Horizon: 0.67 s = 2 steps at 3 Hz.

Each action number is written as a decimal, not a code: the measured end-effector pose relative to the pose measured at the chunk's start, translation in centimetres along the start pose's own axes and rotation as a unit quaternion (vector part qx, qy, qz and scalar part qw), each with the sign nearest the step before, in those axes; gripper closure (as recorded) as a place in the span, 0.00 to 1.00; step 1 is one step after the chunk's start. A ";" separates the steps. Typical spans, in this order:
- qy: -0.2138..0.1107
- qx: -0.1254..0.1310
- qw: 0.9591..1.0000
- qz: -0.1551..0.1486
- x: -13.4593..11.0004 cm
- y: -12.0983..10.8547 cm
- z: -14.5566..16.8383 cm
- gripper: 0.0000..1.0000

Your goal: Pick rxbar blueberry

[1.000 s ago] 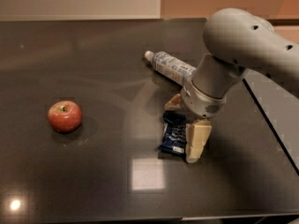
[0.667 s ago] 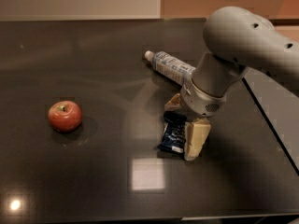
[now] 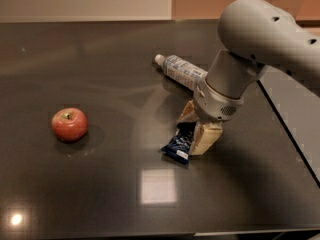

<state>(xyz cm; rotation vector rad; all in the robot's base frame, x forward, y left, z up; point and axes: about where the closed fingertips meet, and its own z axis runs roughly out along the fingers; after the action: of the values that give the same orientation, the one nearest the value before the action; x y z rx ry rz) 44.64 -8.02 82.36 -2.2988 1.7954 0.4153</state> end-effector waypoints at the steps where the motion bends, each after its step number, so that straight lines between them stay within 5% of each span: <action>1: 0.000 0.000 1.000 0.000 -0.1 0.0 -0.2 1.00; 2: -0.018 0.029 0.999 0.003 -0.9 -0.6 -2.5 1.00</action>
Offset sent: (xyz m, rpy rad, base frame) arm 0.0166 0.0010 0.0637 0.1177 -0.0979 -0.0652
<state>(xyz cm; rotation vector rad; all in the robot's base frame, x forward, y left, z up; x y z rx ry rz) 45.27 -7.88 84.99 -2.2344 1.7742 0.3973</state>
